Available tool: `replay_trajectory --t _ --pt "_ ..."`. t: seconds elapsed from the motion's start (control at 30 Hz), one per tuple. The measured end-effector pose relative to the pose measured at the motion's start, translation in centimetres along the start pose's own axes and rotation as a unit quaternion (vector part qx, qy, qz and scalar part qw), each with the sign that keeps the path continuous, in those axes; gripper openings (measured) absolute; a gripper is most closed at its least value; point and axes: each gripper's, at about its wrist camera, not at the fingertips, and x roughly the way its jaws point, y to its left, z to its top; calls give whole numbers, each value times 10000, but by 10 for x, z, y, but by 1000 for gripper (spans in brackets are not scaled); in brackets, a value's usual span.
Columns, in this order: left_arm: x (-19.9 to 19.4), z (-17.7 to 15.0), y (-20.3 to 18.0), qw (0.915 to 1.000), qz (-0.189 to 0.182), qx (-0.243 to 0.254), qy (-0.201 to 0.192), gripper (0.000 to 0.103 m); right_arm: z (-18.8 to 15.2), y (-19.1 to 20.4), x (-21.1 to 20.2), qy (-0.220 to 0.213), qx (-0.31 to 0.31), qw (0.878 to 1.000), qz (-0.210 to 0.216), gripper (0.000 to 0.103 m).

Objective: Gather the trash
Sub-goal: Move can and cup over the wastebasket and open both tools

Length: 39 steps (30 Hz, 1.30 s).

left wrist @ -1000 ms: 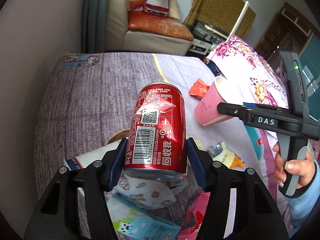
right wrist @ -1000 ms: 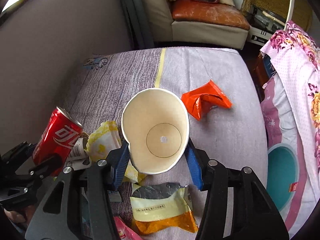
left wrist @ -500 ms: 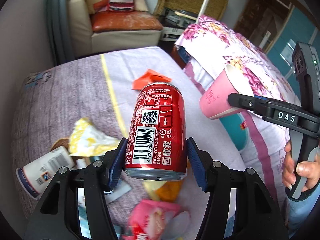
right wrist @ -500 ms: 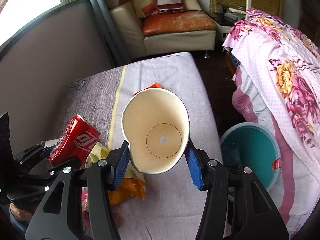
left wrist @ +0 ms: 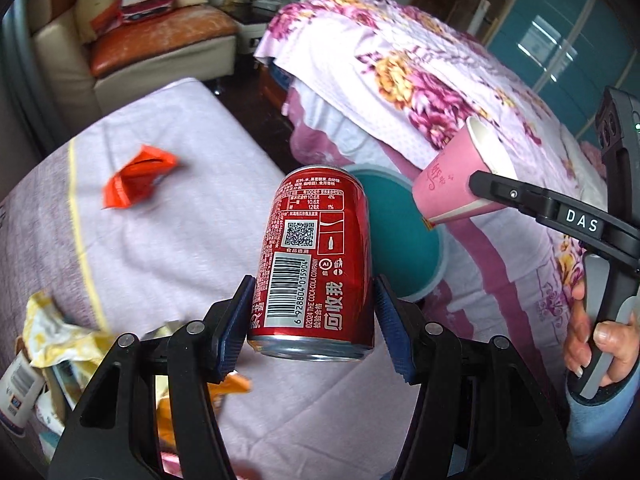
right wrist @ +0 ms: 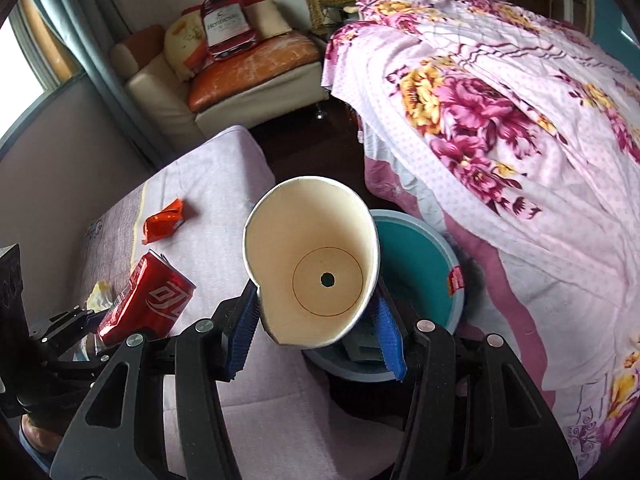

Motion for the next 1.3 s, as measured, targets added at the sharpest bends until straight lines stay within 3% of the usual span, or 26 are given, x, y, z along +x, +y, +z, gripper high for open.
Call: replay_trajectory --t 0.3,0.63,0.7,0.8,0.9,1.3 --pt "53 17 -54 9981 -71 340 514 60 -3 -55 6 4 396 9992 -21 51" --pt "89 28 -74 9959 -128 371 812 61 2 -77 17 25 549 9985 -78 51" --pt "95 29 -75 9957 -119 343 857 66 3 -80 19 42 579 9983 -81 51" --pt "99 32 -74 9960 -129 276 836 69 5 -83 23 73 588 9982 -98 51" --pt "99 32 -71 9965 -99 225 802 79 5 -84 27 113 602 9981 -105 52" --pt "87 26 -57 9976 -149 76 667 79 9 -77 43 265 558 9980 -147 53"
